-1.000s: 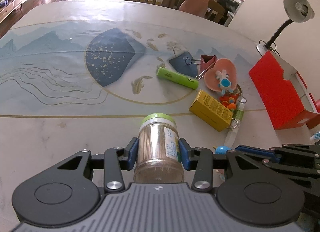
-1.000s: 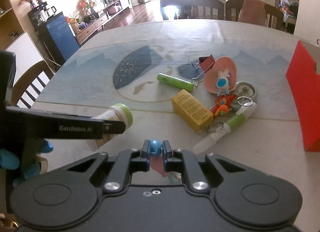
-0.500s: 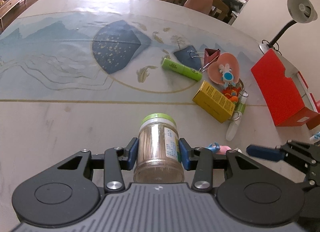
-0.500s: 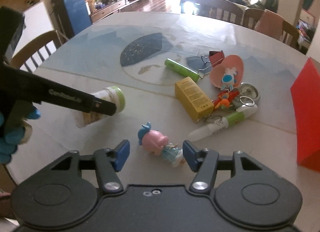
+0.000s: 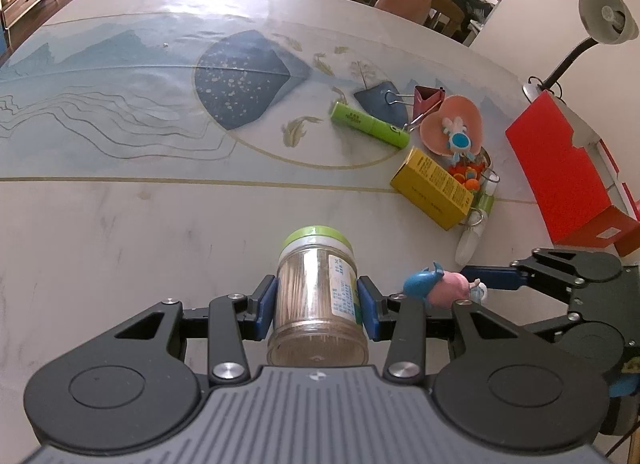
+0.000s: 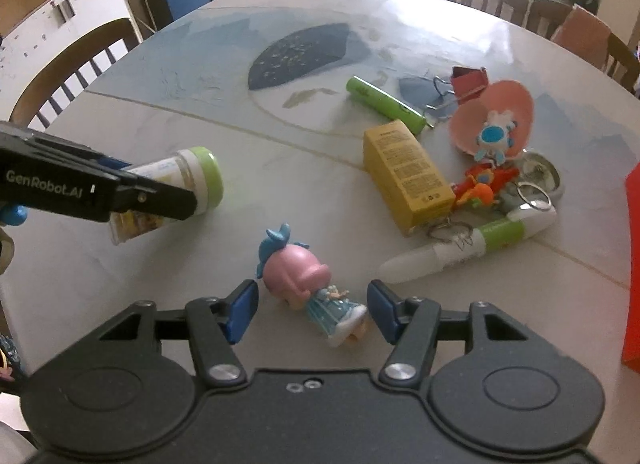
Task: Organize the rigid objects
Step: 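Grasp the pink pig figurine with the right tool while the left tool holds the jar, then carry the jar and pig into the red box and open both tools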
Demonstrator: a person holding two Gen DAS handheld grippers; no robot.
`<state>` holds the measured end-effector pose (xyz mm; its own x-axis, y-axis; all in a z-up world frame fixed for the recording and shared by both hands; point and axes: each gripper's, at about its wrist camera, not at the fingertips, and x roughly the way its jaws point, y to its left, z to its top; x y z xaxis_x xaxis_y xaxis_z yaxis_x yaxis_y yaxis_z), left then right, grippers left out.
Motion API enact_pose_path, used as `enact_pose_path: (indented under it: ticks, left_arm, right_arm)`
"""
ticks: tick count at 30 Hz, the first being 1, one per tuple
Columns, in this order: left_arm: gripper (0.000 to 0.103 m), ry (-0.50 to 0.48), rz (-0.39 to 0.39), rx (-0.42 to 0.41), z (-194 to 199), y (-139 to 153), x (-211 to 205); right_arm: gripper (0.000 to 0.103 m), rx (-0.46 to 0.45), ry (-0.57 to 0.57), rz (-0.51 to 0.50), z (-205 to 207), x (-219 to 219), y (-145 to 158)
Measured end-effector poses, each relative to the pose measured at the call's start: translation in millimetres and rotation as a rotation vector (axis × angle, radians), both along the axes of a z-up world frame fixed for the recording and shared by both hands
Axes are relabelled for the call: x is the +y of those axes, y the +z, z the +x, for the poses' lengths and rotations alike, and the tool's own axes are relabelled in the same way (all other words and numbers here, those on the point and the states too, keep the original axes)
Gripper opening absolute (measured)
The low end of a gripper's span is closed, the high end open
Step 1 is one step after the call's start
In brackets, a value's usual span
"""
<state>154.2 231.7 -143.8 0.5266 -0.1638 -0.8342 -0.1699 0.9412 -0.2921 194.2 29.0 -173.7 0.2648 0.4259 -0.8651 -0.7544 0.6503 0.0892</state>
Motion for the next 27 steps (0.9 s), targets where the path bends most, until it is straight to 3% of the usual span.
enact_pose_path:
  ticks: [7, 9, 19, 27]
  left_arm:
    - [0.042, 0.0, 0.004, 0.0, -0.1, -0.1, -0.6]
    - [0.042, 0.0, 0.006, -0.001, -0.1, -0.1, -0.7]
    - [0.042, 0.011, 0.017, 0.0, 2.6, 2.4, -3.2]
    - [0.042, -0.01, -0.017, -0.026, 6.7, 17.8, -15.7]
  right_arm:
    - [0.044, -0.017, 0.009, 0.01, -9.8, 6.4, 1.3]
    - [0.024, -0.01, 0.0, 0.021, -12.3, 6.0, 3.0]
    - [0.024, 0.053, -0.141, 0.152, -13.7, -12.1, 28.9]
    - [0.024, 0.024, -0.165, 0.185, -16.4, -34.4, 59.2]
